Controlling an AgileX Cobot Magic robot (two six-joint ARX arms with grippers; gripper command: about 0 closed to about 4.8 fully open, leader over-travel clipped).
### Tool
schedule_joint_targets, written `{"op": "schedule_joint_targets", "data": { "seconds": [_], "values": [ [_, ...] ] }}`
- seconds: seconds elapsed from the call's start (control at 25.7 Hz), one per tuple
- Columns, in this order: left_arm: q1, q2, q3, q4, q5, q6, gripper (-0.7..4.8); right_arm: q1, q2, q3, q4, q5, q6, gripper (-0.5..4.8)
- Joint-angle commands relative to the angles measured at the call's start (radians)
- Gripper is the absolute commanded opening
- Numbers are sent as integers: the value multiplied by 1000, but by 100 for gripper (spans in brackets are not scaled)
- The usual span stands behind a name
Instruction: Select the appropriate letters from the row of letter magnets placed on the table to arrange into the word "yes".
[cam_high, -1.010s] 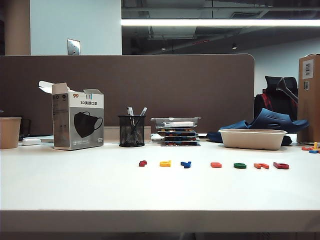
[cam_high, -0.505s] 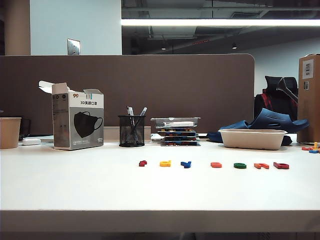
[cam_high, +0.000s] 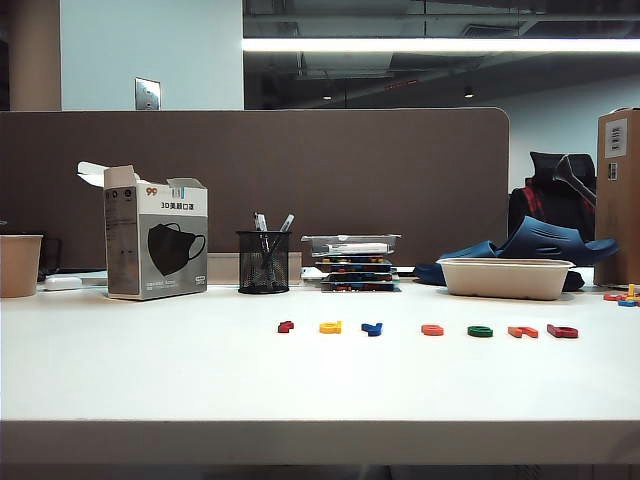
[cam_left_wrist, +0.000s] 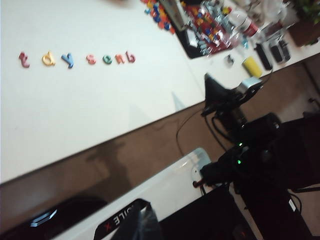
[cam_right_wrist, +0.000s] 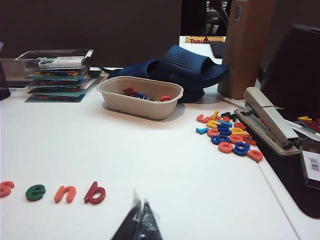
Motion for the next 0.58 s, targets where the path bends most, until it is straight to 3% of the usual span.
{"op": "schedule_joint_targets", "data": {
  "seconds": [0.04, 0.43, 0.58],
  "values": [
    [-129, 31, 5, -2, -147, -76, -6, 0, -3, -8, 12, 5, 2, -9],
    [-430, 185, 7, 64, -396, -305, -6, -1, -3, -8, 12, 5, 2, -9],
    [-447, 219, 7, 130, -453, -344, -6, 0, -3, -8, 13, 27, 2, -9]
  ]
}}
